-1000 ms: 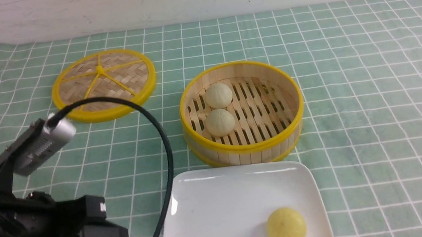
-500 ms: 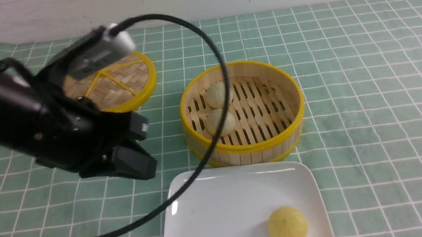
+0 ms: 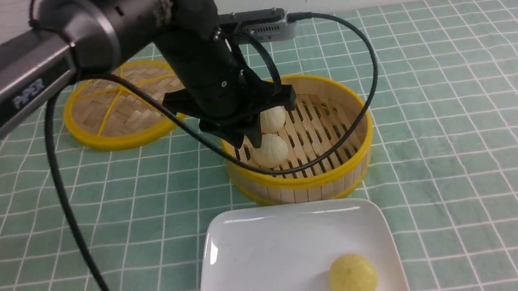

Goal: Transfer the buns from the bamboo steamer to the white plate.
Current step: 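Reach into the bamboo steamer and grasp a bun with the left gripper, then carry the bun from the bamboo steamer to the plate with the left gripper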

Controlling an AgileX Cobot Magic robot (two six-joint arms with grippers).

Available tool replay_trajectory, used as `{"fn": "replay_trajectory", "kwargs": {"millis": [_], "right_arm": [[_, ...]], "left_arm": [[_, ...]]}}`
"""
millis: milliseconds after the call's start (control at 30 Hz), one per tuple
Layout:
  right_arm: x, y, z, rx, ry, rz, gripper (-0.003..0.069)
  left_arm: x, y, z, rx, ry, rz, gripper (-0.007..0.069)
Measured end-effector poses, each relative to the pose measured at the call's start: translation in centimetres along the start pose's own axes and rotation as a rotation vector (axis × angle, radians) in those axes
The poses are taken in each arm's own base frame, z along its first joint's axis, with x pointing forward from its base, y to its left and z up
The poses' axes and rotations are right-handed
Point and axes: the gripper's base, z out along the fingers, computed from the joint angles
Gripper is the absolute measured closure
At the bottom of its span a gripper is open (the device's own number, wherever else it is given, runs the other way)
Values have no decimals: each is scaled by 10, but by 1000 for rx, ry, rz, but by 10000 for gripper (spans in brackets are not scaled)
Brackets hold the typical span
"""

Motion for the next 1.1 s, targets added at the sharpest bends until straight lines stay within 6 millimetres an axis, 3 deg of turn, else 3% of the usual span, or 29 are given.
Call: {"fn": "replay_trajectory", "kwargs": {"millis": [33,133,333,500,567,667,733,800,933,1067,1100], "right_arm": [[0,0,0,-2,-5,1,660],[-1,0,0,-5,-14,3,659],[-1,0,0,-5,-18,3,657],[-3,0,0,-3,-37,2,652],[-3,0,0,4,-39,-2,650],[-3,-1,0,12,-39,-8,647],[-3,-1,0,13,-39,-8,647],[-3,-1,0,15,-39,-9,644],[-3,-2,0,17,-36,-11,643],[-3,-2,0,18,-35,-11,638],[-3,-2,0,18,-35,-11,636]], "left_arm": [[-7,-2,7,2,-5,2,326],[-16,-3,22,1,-14,2,252],[-24,2,52,-49,-48,28,216],[-29,4,76,-44,-81,30,221],[-28,4,83,-43,-73,26,255],[-27,4,86,-38,-61,20,363],[-27,3,85,-29,-55,13,496],[-27,2,85,-23,-51,11,575],[-27,0,71,-12,-48,15,594],[-35,-7,18,7,-103,25,594],[-37,-10,-5,16,-134,30,594]]}}
